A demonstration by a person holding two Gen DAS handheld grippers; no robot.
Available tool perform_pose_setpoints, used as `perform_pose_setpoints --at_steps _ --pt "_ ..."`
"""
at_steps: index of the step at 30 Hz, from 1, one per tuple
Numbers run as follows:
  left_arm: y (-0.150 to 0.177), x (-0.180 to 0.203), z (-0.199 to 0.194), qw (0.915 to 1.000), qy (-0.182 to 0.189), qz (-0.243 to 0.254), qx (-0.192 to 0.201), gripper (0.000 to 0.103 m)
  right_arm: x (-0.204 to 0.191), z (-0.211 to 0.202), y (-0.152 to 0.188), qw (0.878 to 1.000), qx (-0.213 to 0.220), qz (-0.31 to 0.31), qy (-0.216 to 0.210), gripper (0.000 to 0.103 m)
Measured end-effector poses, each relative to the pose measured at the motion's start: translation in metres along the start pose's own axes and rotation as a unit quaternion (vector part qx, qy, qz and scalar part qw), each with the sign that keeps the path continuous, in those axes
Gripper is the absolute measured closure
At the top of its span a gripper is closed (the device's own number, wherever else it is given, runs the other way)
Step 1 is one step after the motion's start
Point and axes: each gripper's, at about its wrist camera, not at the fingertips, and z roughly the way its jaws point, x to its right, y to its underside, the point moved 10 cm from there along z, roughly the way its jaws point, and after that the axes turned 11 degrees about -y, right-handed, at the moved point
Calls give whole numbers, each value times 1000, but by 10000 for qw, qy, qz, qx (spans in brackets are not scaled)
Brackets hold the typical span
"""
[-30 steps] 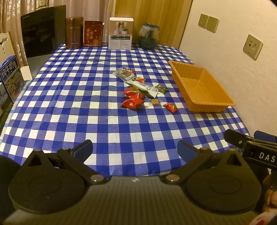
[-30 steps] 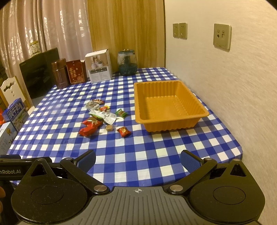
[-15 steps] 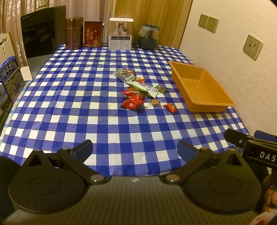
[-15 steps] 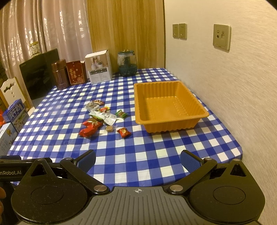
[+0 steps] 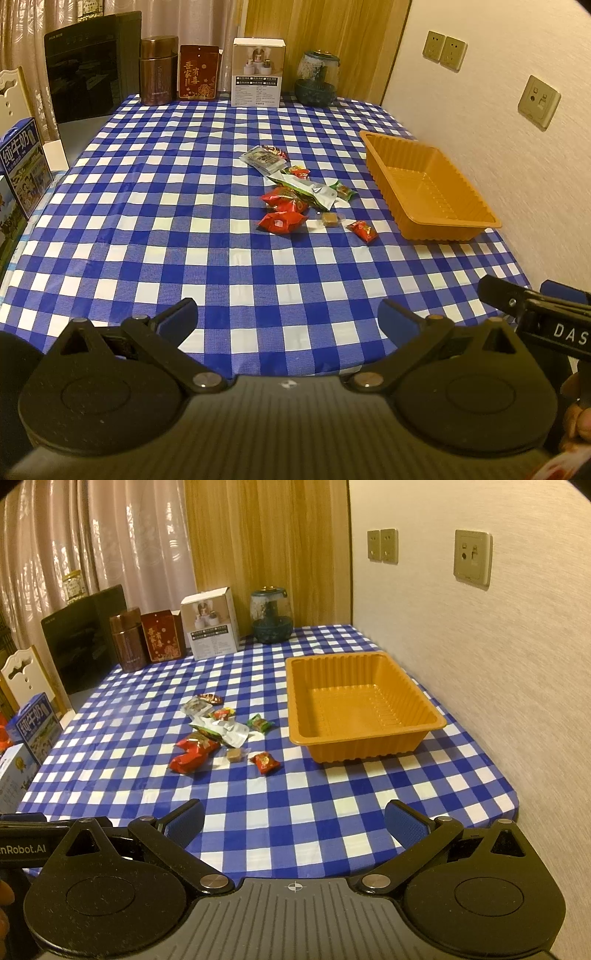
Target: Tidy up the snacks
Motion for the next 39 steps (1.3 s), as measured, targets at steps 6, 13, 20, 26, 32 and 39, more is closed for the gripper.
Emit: perform_pose_setpoints --at_steps 6,13,20,26,32,39 --pt "-6 -5 5 9999 80 -121 0 0 1 6 -2 9999 43 138 -56 0" --pt "-22 -21 39 9995 76 -298 -58 0 5 36 -7 9993 76 287 -213 0" --pt "-37 -17 88 9997 197 50 156 0 11 82 -14 9987 71 314 -402 1" --pt "-48 -4 135 9981 496 314 210 6 19 125 -12 9988 -94 234 -422 10" --pt "-58 7 176 9941 792 692 265 11 19 165 -4 9976 -376 172 -562 19" --pt "-63 18 204 9877 1201 969 233 19 20 198 3 9968 -535 138 -578 30"
